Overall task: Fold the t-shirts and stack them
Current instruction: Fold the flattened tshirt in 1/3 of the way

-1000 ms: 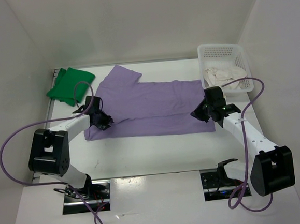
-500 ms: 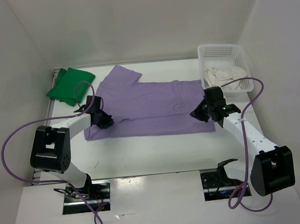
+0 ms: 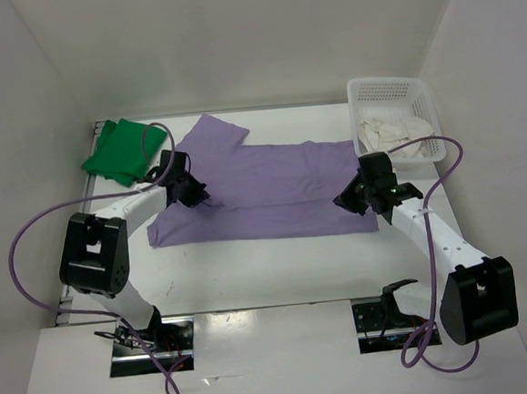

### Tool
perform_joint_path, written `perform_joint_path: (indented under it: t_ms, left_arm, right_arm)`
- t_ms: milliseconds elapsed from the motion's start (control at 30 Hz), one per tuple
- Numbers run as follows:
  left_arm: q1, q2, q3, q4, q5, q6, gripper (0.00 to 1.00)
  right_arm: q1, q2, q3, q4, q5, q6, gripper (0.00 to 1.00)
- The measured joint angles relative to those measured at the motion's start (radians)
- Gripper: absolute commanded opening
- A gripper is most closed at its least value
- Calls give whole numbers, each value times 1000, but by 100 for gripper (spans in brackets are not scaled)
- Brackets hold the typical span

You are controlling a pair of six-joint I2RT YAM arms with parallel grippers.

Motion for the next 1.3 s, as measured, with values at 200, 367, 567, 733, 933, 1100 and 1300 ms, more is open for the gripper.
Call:
perform_joint_path:
  t_ms: [200,367,567,733,933,1100,1300]
  left_arm:
    - [-23,85,84,2,-1,6,1]
    - [-48,144,146,0,-3,26,1]
    - [-71,197,208,-3,-3,48,8]
    - [-83,227,227,-8,-2,76,54]
    - [-85,209,238,-31,-30,143,92]
    - [-85,70,221,-46,-48,200,42]
    - [-65,-172,-39,4,-1,202,10]
  right_arm:
    - [0,0,0,0,-1,0,15]
    - [0,0,0,0,-2,0,15]
    - [0,0,0,0,-2,0,16]
    - [0,0,0,0,1,-1,20]
    - [21,18,0,5,5,0,16]
    - [89,97,0,23,10,13,0]
    - [165,261,18,80,16,50,0]
